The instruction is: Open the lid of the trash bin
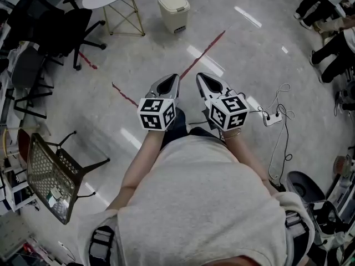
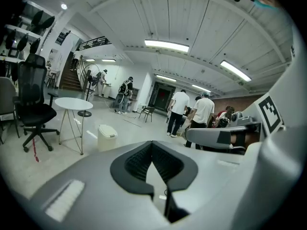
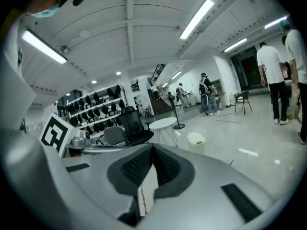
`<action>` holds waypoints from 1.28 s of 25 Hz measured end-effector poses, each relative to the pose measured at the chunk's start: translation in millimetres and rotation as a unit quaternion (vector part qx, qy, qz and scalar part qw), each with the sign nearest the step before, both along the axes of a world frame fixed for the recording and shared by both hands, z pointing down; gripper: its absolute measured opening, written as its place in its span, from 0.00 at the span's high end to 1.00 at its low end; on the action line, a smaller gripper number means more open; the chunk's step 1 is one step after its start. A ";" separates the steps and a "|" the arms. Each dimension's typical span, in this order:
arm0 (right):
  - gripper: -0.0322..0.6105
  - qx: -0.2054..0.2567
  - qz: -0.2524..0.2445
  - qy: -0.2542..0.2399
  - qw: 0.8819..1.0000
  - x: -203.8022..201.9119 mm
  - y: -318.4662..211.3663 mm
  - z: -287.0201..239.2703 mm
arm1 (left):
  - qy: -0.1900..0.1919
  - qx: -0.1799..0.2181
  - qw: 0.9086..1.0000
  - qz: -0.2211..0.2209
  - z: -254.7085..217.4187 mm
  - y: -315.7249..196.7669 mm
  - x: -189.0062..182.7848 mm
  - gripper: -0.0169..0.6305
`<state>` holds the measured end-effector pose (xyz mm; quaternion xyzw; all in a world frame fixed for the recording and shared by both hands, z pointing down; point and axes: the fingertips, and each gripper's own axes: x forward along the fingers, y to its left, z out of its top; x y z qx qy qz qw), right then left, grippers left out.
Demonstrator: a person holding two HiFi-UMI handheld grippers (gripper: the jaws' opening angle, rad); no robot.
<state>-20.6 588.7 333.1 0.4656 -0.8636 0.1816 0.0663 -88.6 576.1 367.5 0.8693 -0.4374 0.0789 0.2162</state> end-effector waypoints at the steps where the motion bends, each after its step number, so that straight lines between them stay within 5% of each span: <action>1: 0.94 0.000 -0.001 -0.002 1.000 -1.1 -1.2 0.8 | -0.003 -0.002 1.000 0.000 1.6 -1.9 -0.7 0.96; 9: 0.94 -0.021 0.007 0.003 1.000 5.9 -44.1 19.5 | -0.002 -0.021 0.999 0.025 19.9 -46.5 13.0 0.96; 25: 0.94 -0.021 0.069 -0.002 0.997 9.0 -256.2 14.0 | -0.008 -0.038 0.998 0.057 25.9 -269.8 -4.1 0.96; 32: 0.94 -0.022 0.104 0.003 0.994 26.2 -308.6 8.7 | -0.003 -0.033 0.997 0.075 21.4 -326.3 -0.7 0.96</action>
